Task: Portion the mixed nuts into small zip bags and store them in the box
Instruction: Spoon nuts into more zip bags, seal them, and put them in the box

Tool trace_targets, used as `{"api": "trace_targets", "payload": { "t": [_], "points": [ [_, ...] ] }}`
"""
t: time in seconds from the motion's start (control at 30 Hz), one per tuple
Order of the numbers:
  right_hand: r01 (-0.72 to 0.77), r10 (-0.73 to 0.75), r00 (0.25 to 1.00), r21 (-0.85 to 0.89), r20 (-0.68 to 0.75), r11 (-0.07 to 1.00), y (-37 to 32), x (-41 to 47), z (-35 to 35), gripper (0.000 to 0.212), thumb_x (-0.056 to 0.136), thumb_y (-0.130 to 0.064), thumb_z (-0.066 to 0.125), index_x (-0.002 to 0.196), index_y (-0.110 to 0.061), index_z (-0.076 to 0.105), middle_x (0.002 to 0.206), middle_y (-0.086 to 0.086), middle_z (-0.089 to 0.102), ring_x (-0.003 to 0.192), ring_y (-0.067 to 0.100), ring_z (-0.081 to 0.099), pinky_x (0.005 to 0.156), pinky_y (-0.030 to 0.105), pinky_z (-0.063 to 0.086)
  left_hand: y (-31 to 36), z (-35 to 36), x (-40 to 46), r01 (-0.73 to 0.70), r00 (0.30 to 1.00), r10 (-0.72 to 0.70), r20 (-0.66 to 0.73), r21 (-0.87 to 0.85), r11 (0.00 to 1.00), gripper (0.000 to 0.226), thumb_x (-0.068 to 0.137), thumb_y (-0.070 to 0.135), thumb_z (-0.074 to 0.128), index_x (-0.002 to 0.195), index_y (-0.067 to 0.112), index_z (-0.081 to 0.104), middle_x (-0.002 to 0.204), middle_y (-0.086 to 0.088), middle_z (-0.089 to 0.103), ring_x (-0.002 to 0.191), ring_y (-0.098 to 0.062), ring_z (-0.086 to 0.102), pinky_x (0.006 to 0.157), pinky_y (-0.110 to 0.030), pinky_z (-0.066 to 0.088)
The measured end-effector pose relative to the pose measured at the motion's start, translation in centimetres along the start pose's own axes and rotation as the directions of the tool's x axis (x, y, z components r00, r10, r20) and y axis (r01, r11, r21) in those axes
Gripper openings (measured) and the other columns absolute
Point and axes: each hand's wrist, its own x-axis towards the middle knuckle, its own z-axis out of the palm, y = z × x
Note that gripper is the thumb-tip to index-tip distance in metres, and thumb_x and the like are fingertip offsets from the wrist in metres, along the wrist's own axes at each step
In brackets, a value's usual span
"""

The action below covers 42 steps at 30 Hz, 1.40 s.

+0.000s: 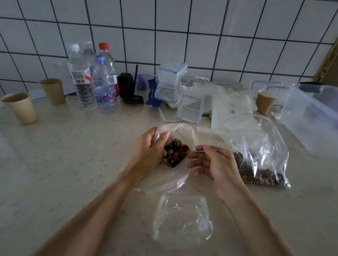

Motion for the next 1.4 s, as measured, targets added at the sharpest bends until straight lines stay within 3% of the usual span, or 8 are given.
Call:
{"api": "trace_targets", "payload": {
  "t": [0.1,0.23,0.37,0.6,0.87,1.0,1.1,1.4],
  "points": [
    [-0.056,0.056,0.998,0.081,0.011,0.995,0.0,-0.2,-0.2,0.025,0.108,-0.01,0.047,0.106,0.005,0.067,0.092,0.025,0.077,0.067,0.03,0.074,0.046,0.031,0.052,-0.3,0.1,0.2,0.019,0.999,-0.02,-0.026,-0.024,1.0,0.055,0.096,0.054,0.054,0.101,0.0,0.064,0.057,-0.001,0.057,0.053,-0.016,0.053,0.054,-0.038,0.048],
    [-0.099,0.096,0.995,0.19,0.023,0.977,-0.3,-0.3,-0.2,0.025,0.109,-0.009,0.046,0.106,0.006,0.066,0.092,0.025,0.077,0.066,0.028,0.074,0.046,0.03,0.053,-0.2,-0.1,0.3,0.01,0.999,-0.01,-0.039,-0.021,1.0,0.031,0.101,0.044,0.057,0.1,0.017,0.072,0.087,0.006,0.078,0.085,-0.009,0.075,0.079,-0.036,0.062],
    [-0.095,0.091,0.995,0.239,0.028,0.966,-0.8,-0.6,-0.5,0.026,0.109,-0.01,0.045,0.107,0.006,0.066,0.092,0.025,0.077,0.068,0.028,0.074,0.048,0.03,0.053,0.7,-1.0,0.6,0.02,1.0,-0.019,-0.021,0.058,0.998,0.033,0.09,0.059,0.065,0.111,0.034,0.07,0.101,0.013,0.076,0.092,0.0,0.071,0.084,-0.035,0.061],
    [-0.035,0.024,0.999,0.223,0.049,0.974,-2.1,-1.2,-0.7,0.028,0.109,-0.01,0.044,0.104,0.004,0.067,0.088,0.023,0.077,0.065,0.029,0.072,0.05,0.031,0.049,2.8,-3.9,-0.2,-0.071,0.997,0.063,0.049,0.167,0.983,0.04,0.089,0.05,0.078,0.123,0.036,0.062,0.125,0.02,0.064,0.12,0.003,0.058,0.101,-0.028,0.049],
    [0.017,-0.044,0.99,0.2,0.132,0.98,-4.4,-4.0,-2.1,0.028,0.107,-0.011,0.045,0.101,0.003,0.068,0.09,0.026,0.076,0.065,0.03,0.071,0.047,0.03,0.049,4.8,-6.1,-6.6,-0.325,0.929,0.37,-0.027,0.421,0.847,0.019,0.094,0.031,0.074,0.111,0.029,0.067,0.106,0.019,0.067,0.1,0.003,0.063,0.079,-0.008,0.044],
    [0.043,-0.076,0.984,0.202,0.159,0.978,-5.2,-6.4,-3.8,0.027,0.107,-0.012,0.045,0.1,0.004,0.067,0.086,0.025,0.074,0.061,0.029,0.069,0.044,0.03,0.047,5.5,-5.7,-10.6,-0.223,0.974,0.18,0.139,0.443,0.868,0.021,0.09,0.061,0.062,0.096,0.042,0.067,0.084,0.026,0.07,0.074,0.004,0.068,0.059,-0.009,0.046],
    [0.044,-0.076,0.983,0.186,0.168,0.982,-5.0,-8.4,-5.1,0.028,0.106,-0.012,0.046,0.096,0.004,0.066,0.081,0.025,0.072,0.056,0.03,0.067,0.041,0.029,0.045,5.2,-5.0,-12.5,-0.121,0.986,0.033,0.161,0.58,0.805,0.042,0.081,0.08,0.049,0.092,0.043,0.067,0.075,0.027,0.069,0.071,0.009,0.065,0.063,-0.019,0.051],
    [0.132,-0.1,0.963,-0.114,0.251,0.985,-2.2,-12.5,-6.9,0.032,0.11,-0.016,0.044,0.096,0.003,0.065,0.086,0.027,0.074,0.063,0.035,0.066,0.044,0.033,0.044,4.7,-3.5,-14.1,-0.069,0.981,-0.051,0.187,0.586,0.807,0.019,0.093,0.047,0.069,0.081,0.032,0.073,0.066,0.018,0.069,0.058,0.002,0.065,0.066,-0.026,0.056]
  ]
}}
